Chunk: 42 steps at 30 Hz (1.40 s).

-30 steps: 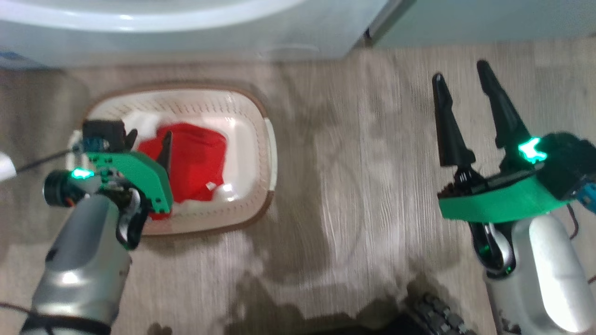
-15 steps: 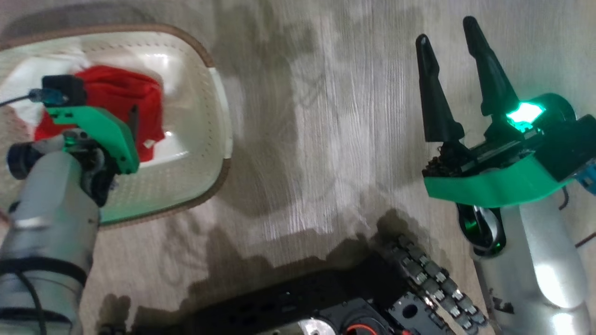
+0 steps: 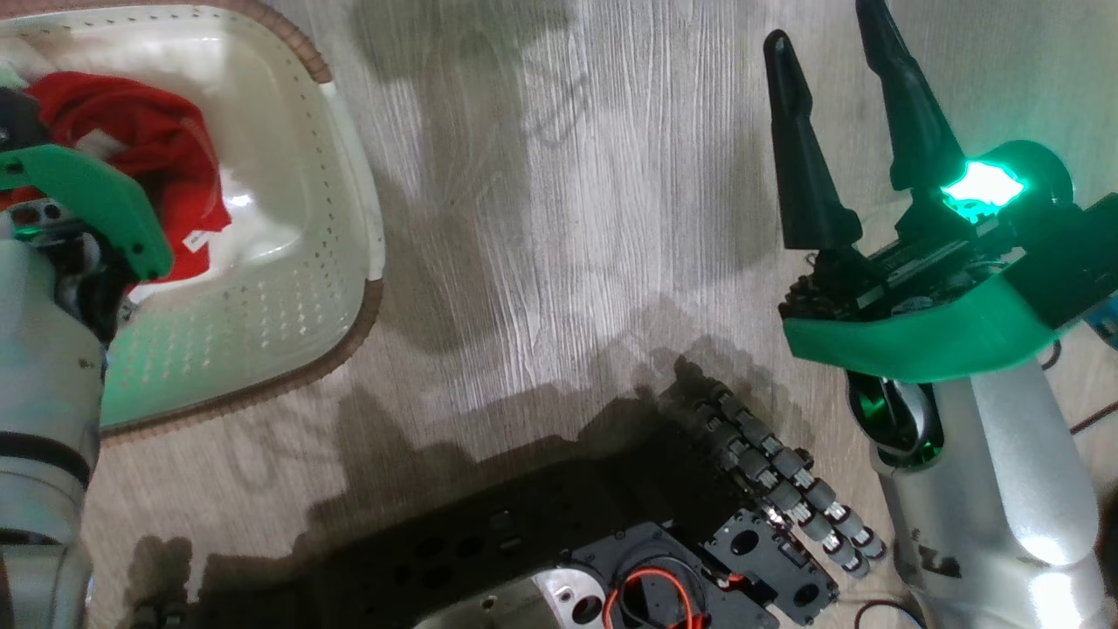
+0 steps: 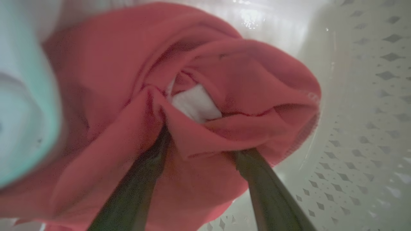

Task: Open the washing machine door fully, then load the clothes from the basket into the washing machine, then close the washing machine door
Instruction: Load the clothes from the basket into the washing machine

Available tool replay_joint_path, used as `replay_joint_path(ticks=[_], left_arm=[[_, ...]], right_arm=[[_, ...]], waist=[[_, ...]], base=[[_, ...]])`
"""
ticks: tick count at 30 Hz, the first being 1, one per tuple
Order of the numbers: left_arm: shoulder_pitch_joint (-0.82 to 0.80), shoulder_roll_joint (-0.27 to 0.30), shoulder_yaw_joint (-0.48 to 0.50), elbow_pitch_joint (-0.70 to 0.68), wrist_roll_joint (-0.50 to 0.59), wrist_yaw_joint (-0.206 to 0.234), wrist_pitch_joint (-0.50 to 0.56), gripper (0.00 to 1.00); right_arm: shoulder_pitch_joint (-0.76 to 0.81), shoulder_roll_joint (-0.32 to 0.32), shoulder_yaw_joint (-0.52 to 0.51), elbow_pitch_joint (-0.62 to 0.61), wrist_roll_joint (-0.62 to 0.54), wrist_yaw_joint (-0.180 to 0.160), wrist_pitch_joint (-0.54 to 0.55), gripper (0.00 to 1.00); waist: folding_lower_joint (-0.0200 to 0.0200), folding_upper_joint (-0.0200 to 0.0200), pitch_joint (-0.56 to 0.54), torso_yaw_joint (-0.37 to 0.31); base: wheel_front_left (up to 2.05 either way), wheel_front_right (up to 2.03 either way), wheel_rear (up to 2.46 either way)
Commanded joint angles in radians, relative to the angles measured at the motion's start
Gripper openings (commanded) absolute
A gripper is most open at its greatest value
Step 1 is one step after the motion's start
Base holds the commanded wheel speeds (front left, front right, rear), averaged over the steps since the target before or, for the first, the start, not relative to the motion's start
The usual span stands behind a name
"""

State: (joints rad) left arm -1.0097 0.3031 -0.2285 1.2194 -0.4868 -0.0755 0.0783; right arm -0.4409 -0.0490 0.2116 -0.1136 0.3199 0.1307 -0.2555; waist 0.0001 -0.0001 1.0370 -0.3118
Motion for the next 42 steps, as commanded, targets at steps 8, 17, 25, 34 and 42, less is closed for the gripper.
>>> replay_joint_path(ticks=[8, 17, 25, 34, 42], left_arm=[[0.017, 0.046, 0.002, 0.030, 0.000, 0.020, -0.044, 0.00], [0.060, 0.038, -0.010, 0.035, -0.001, 0.002, -0.175, 0.00], [0.126, -0.006, -0.006, -0.017, -0.020, -0.024, -0.319, 0.00], [0.242, -0.031, 0.049, -0.252, -0.015, -0.004, -0.340, 0.00], [0.449, -0.061, 0.132, -0.619, 0.041, 0.046, -0.340, 0.00]], right_arm=[[0.033, -0.001, 0.018, -0.031, 0.019, 0.000, -0.006, 1.00], [0.029, -0.001, -0.006, -0.018, 0.009, 0.000, -0.006, 1.00], [0.051, -0.001, -0.039, 0.012, -0.027, 0.000, -0.006, 1.00], [0.080, -0.001, -0.085, 0.047, -0.057, 0.000, -0.006, 1.00], [0.126, -0.001, -0.119, 0.091, -0.065, 0.000, -0.004, 1.00]], waist=[[-0.0001, 0.0001, 0.011, -0.003], [-0.0001, 0.0001, -0.062, 0.043], [-0.0001, 0.0001, -0.171, 0.119], [-0.0001, 0.0001, -0.289, 0.196], [-0.0001, 0.0001, -0.419, 0.241]], base=[[0.00, 0.00, 0.00], [0.00, 0.00, 0.00], [0.00, 0.00, 0.00], [0.00, 0.00, 0.00], [0.00, 0.00, 0.00]])
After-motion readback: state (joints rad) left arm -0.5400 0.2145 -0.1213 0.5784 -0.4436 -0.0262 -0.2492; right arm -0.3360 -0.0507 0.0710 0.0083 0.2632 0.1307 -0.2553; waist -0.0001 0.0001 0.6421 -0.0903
